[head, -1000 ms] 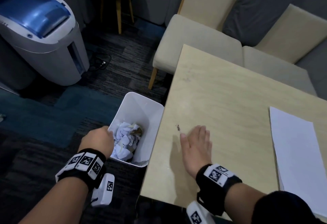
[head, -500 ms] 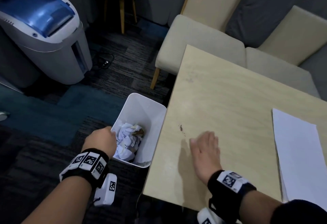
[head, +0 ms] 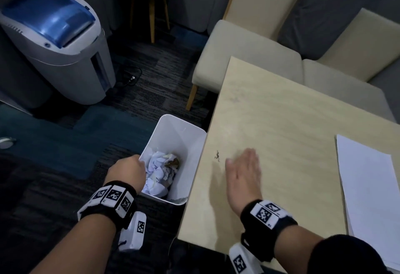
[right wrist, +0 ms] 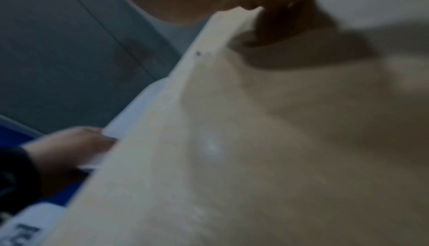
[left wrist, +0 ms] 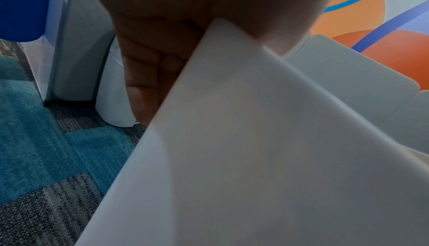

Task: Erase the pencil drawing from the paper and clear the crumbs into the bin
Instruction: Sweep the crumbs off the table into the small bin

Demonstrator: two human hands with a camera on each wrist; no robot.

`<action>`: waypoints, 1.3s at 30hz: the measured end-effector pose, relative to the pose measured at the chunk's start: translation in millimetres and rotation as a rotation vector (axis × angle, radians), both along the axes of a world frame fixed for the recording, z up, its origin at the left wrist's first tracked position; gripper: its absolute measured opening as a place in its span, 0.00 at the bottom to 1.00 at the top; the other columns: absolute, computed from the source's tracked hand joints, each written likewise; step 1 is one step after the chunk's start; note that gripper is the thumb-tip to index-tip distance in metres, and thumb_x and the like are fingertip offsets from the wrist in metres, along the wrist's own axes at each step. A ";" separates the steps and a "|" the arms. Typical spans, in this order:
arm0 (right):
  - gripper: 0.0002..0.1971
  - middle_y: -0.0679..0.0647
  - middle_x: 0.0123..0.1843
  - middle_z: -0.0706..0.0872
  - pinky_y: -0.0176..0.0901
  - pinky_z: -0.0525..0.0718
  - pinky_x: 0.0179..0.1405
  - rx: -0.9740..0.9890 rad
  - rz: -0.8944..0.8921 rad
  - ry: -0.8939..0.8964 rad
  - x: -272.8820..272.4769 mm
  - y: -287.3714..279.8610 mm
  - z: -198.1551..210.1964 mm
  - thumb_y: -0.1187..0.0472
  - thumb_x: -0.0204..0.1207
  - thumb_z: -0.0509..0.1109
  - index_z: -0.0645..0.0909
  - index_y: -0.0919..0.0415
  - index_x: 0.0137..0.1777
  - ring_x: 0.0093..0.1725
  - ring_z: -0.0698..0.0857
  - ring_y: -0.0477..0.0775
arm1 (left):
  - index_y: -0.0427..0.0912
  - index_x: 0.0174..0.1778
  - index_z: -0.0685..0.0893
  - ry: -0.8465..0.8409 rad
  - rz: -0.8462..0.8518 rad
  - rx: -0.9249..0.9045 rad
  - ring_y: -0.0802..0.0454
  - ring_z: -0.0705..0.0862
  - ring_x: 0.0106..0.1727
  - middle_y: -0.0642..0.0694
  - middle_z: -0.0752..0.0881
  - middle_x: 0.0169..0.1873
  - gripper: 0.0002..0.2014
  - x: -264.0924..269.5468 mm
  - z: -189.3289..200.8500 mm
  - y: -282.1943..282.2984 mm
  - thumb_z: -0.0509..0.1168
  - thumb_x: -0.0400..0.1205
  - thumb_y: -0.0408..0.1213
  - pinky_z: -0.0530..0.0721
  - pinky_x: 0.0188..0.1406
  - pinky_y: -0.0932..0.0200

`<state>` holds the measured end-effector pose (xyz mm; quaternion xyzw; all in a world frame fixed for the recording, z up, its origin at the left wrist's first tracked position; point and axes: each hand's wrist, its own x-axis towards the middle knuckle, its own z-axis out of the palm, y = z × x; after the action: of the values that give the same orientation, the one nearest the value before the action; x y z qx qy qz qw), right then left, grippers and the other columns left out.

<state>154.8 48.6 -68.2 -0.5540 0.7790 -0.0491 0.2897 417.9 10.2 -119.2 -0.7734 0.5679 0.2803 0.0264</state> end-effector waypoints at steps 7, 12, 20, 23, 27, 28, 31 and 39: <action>0.38 0.58 0.87 0.28 0.57 0.31 0.85 0.023 0.171 0.135 46.1 -17.7 -19.5 0.39 0.86 0.37 0.31 0.62 0.86 0.85 0.27 0.56 | 0.41 0.46 0.81 -0.006 -0.008 -0.009 0.39 0.83 0.43 0.43 0.83 0.38 0.14 0.1 -2.2 -0.9 0.51 0.87 0.38 0.79 0.44 0.53; 0.35 0.49 0.87 0.29 0.49 0.34 0.87 -0.057 0.426 -0.127 80.2 -27.6 0.9 0.40 0.88 0.41 0.32 0.57 0.87 0.85 0.28 0.45 | 0.39 0.54 0.84 -0.087 -0.130 0.012 0.40 0.87 0.49 0.41 0.89 0.46 0.13 -6.1 2.8 0.6 0.53 0.87 0.34 0.86 0.53 0.47; 0.37 0.58 0.88 0.30 0.54 0.35 0.86 0.138 0.037 0.131 5.4 11.6 -3.3 0.40 0.87 0.39 0.32 0.62 0.87 0.86 0.29 0.54 | 0.43 0.43 0.79 0.024 0.001 0.009 0.40 0.83 0.40 0.45 0.82 0.35 0.13 2.7 -11.2 3.5 0.52 0.88 0.39 0.78 0.41 0.54; 0.38 0.59 0.87 0.27 0.57 0.31 0.85 0.089 0.205 0.175 37.1 7.4 -14.6 0.40 0.86 0.39 0.32 0.62 0.87 0.85 0.25 0.57 | 0.43 0.44 0.80 0.022 0.010 0.005 0.41 0.83 0.40 0.45 0.82 0.34 0.13 2.7 -12.6 3.2 0.52 0.87 0.39 0.78 0.39 0.55; 0.38 0.52 0.86 0.27 0.57 0.33 0.86 0.043 0.556 0.033 90.3 -14.9 -9.9 0.36 0.86 0.37 0.30 0.56 0.86 0.84 0.24 0.51 | 0.44 0.43 0.80 0.045 0.020 0.017 0.40 0.83 0.40 0.44 0.83 0.35 0.14 0.4 -13.0 1.1 0.52 0.87 0.41 0.77 0.40 0.55; 0.37 0.50 0.87 0.28 0.54 0.35 0.87 0.036 0.609 -0.038 98.0 -19.8 -4.3 0.36 0.86 0.38 0.31 0.55 0.87 0.84 0.25 0.48 | 0.44 0.43 0.81 0.049 0.008 0.015 0.40 0.83 0.40 0.44 0.83 0.35 0.14 -0.8 -13.1 1.1 0.52 0.87 0.42 0.78 0.40 0.55; 0.35 0.46 0.87 0.30 0.45 0.34 0.86 -0.052 0.596 -0.104 95.2 -23.7 11.1 0.39 0.88 0.42 0.34 0.54 0.88 0.84 0.27 0.43 | 0.44 0.44 0.81 0.047 0.002 0.016 0.40 0.84 0.41 0.44 0.84 0.36 0.14 -1.4 -11.8 1.0 0.53 0.87 0.43 0.80 0.42 0.54; 0.37 0.54 0.86 0.24 0.57 0.33 0.86 0.101 0.267 0.176 32.3 7.2 -10.0 0.39 0.86 0.37 0.28 0.58 0.85 0.83 0.22 0.52 | 0.43 0.46 0.81 0.029 -0.009 0.017 0.41 0.83 0.41 0.45 0.83 0.37 0.11 4.0 -7.5 1.0 0.53 0.87 0.37 0.78 0.42 0.55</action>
<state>187.1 55.9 -78.2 -0.6394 0.7222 0.0779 0.2521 421.9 11.2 -126.7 -0.7664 0.5694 0.2964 0.0258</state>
